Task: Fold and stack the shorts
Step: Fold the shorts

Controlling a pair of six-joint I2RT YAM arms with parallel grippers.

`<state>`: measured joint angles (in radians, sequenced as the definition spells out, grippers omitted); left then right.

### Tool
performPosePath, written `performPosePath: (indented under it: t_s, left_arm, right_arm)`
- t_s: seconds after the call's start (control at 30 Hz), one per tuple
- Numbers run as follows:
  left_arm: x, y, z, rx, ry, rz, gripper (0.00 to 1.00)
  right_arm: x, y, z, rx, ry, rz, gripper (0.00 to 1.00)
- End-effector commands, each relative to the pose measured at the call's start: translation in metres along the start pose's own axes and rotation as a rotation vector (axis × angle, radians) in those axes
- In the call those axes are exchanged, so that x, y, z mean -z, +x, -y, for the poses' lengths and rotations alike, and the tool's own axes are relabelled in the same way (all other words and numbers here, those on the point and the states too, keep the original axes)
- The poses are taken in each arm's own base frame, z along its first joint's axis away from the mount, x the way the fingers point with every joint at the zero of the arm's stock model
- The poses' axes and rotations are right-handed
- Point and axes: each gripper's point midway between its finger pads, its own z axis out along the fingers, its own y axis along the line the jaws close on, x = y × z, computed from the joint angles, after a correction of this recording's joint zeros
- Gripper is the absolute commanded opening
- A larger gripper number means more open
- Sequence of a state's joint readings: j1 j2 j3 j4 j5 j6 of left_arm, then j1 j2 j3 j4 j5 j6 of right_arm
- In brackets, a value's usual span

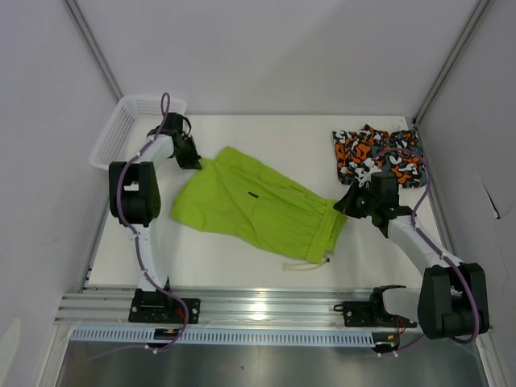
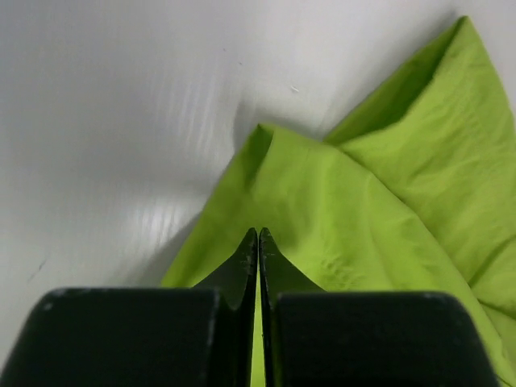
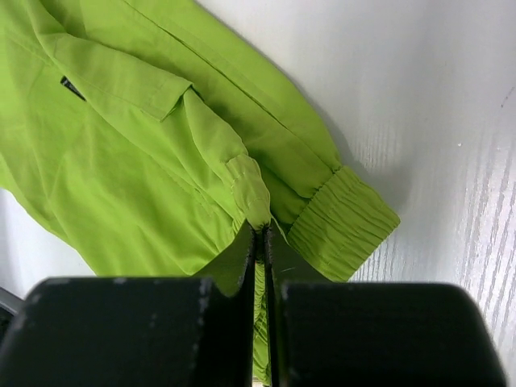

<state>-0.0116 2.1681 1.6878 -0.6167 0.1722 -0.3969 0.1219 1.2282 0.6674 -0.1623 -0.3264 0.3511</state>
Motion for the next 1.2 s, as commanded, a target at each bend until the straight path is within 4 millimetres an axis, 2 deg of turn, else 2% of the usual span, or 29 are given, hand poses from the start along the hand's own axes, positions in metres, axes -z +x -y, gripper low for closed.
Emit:
performPosePath:
  t_s: [0.0, 0.17, 0.27, 0.33, 0.37, 0.47, 0.53, 0.57, 0.6, 0.97, 1.07, 1.17]
  left_arm:
    - [0.060, -0.029, 0.030, 0.005, 0.105, 0.133, 0.00]
    - [0.087, -0.031, 0.038, 0.010, 0.137, 0.171, 0.00]
    - [0.098, -0.032, 0.041, 0.009, 0.150, 0.193, 0.00]
    - [0.099, -0.036, 0.043, 0.002, 0.156, 0.202, 0.00]
    - [0.096, -0.033, 0.042, 0.000, 0.155, 0.186, 0.00]
    - [0.075, -0.024, 0.035, 0.008, 0.127, 0.118, 0.31]
    - [0.063, -0.020, 0.029, 0.009, 0.114, 0.112, 0.43]
    - [0.059, -0.018, 0.027, 0.007, 0.112, 0.109, 0.53]
    - [0.052, -0.014, 0.025, 0.005, 0.108, 0.091, 0.56]
    - [0.016, 0.006, 0.001, -0.010, 0.033, 0.011, 0.59]
    - [0.012, 0.009, -0.008, -0.008, -0.009, 0.010, 0.59]
    - [0.009, 0.007, -0.007, -0.011, -0.003, 0.013, 0.59]
  right_arm:
    - [0.011, -0.015, -0.012, -0.002, -0.056, 0.076, 0.00]
    - [0.017, -0.018, -0.012, -0.014, -0.058, 0.088, 0.00]
    - [0.017, -0.018, -0.009, -0.027, -0.049, 0.087, 0.00]
    - [0.016, -0.018, -0.007, -0.036, -0.052, 0.090, 0.00]
    - [0.016, -0.017, -0.008, -0.036, -0.059, 0.087, 0.00]
    - [0.012, -0.014, -0.006, -0.047, -0.063, 0.076, 0.00]
    - [0.010, -0.012, -0.005, -0.049, -0.068, 0.068, 0.00]
    - [0.010, -0.012, -0.005, -0.051, -0.070, 0.067, 0.00]
    - [0.009, -0.011, -0.005, -0.051, -0.072, 0.063, 0.00]
    - [0.006, -0.008, -0.004, -0.061, -0.082, 0.053, 0.00]
    - [0.006, -0.007, -0.004, -0.061, -0.084, 0.051, 0.00]
    - [0.005, -0.006, -0.005, -0.061, -0.087, 0.046, 0.00]
